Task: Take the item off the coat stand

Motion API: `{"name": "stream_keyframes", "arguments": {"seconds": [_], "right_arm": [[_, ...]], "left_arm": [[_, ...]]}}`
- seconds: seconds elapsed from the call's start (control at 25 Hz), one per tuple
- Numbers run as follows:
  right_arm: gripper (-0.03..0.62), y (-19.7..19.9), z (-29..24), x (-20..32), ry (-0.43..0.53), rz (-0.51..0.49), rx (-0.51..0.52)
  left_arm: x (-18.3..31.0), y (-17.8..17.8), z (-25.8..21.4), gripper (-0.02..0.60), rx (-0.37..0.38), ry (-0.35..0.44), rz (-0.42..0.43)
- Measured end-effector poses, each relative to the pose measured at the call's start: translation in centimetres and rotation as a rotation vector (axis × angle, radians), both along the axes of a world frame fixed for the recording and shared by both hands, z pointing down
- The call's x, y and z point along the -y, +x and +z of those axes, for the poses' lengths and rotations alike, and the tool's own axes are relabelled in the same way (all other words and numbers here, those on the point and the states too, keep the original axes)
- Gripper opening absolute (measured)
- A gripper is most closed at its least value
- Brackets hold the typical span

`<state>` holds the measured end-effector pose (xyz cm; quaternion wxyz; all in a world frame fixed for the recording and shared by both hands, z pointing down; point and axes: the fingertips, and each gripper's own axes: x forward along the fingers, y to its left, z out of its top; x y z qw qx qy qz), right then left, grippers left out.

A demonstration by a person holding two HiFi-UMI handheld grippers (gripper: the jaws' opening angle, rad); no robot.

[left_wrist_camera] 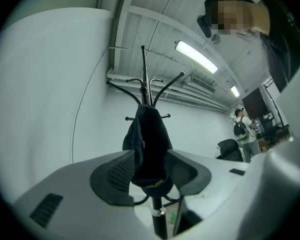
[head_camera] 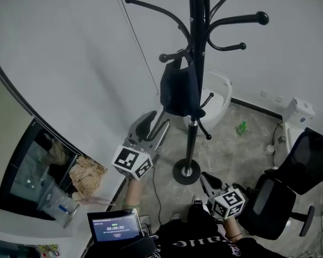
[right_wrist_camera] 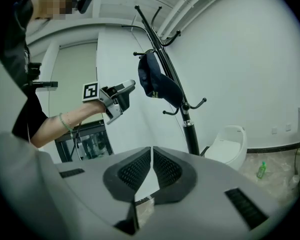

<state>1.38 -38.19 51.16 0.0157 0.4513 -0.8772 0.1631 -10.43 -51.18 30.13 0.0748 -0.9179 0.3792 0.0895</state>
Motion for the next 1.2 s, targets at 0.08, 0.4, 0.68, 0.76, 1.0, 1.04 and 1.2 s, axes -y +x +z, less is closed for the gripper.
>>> {"name": "stream_keyframes", "arguments": {"seconds": [0.08,0.4,0.68,0.76,1.0,1.04,1.2], "right_arm": [[0.018,0.6,-0.6,1.6,0.007,-0.004,-0.004],[0.018,3.6,-1.6,6.2,0.031,-0.005,-0.001],[0.018,3.6,-1.3,8.1,0.021,-0.045,-0.007],[0.018,3.5,-1.1,8.4,0.023,-0.061,-0.017],[0.018,3.8,-0.9,8.9,0.024,-0.073,-0.031],[0.018,3.9,-0.8,8.9,0.023,-0.074,-0.031],[0.018,3.9,-0.7,8.7,0.025,-0.074,-0.025]], "left_arm": [[1.7,0.5,-1.8,0.191,0.008,0.034,-0.01],[6.2,2.7,-6.0,0.196,0.039,0.097,-0.007],[8.0,4.8,-5.7,0.027,0.089,0.037,0.029],[7.9,4.7,-5.9,0.02,0.067,0.008,0.044],[6.6,3.2,-9.0,0.015,-0.023,0.067,0.007],[6.5,2.8,-9.5,0.015,-0.027,0.083,-0.011],[5.8,1.1,-10.9,0.015,-0.059,0.12,-0.071]]}}
